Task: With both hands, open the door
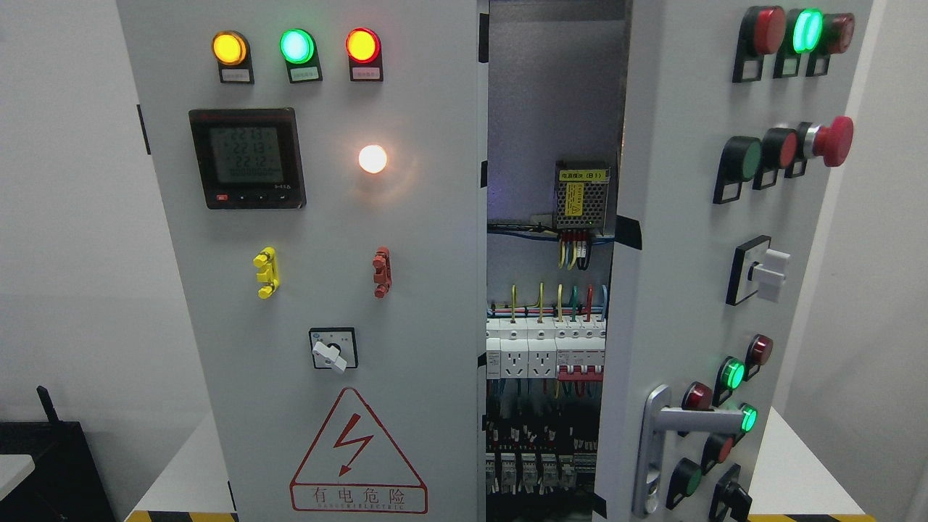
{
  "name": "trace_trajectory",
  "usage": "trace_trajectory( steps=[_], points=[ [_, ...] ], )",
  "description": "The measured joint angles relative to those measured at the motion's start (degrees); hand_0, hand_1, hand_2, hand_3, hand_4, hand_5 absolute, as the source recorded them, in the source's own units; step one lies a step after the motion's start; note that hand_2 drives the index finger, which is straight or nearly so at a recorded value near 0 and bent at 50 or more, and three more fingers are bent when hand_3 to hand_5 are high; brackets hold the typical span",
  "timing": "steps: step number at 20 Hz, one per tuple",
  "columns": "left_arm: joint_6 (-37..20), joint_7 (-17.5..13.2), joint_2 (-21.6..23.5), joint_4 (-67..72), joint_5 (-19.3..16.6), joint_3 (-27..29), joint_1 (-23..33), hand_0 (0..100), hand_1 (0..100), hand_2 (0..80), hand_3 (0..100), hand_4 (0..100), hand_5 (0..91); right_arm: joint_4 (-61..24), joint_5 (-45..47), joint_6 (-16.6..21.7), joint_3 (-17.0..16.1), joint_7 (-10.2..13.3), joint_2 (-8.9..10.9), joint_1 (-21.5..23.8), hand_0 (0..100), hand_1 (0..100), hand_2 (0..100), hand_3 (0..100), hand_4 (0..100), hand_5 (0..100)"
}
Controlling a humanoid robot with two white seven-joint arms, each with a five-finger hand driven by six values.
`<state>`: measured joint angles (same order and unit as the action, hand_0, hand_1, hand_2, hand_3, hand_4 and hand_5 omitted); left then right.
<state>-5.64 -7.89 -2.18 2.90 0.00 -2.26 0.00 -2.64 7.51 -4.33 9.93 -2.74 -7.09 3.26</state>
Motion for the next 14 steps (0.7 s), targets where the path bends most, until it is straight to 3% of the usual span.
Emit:
trace_trajectory(
  steps=[14],
  points=[
    [0.0,0.0,0.0,0.0,0.0,0.0,0.0,0,0,0.0,0,0,0.0,0.0,0.0,0.0,0.0,0.2,-0.01,0.0,38,0,0,0,0,0]
  ],
)
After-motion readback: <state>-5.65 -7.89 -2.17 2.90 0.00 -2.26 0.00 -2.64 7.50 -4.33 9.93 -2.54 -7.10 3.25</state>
